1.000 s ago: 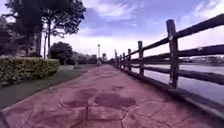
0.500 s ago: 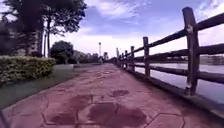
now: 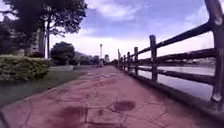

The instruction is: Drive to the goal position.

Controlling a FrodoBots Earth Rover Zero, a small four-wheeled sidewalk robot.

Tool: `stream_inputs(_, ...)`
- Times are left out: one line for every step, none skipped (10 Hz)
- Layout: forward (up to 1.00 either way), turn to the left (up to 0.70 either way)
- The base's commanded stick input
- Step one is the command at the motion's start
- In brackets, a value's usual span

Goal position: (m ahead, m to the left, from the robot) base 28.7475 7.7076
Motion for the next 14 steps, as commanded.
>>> stream_inputs(1.00, 0.00)
stream_inputs(1.00, 0.00)
stream_inputs(1.00, 0.00)
stream_inputs(1.00, 0.00)
stream_inputs(1.00, 0.00)
stream_inputs(1.00, 0.05)
stream_inputs(1.00, 0.11)
stream_inputs(1.00, 0.32)
stream_inputs(1.00, 0.38)
stream_inputs(1.00, 0.34)
stream_inputs(1.00, 0.29)
stream_inputs(1.00, 0.17)
stream_inputs(1.00, 0.00)
stream_inputs(1.00, 0.00)
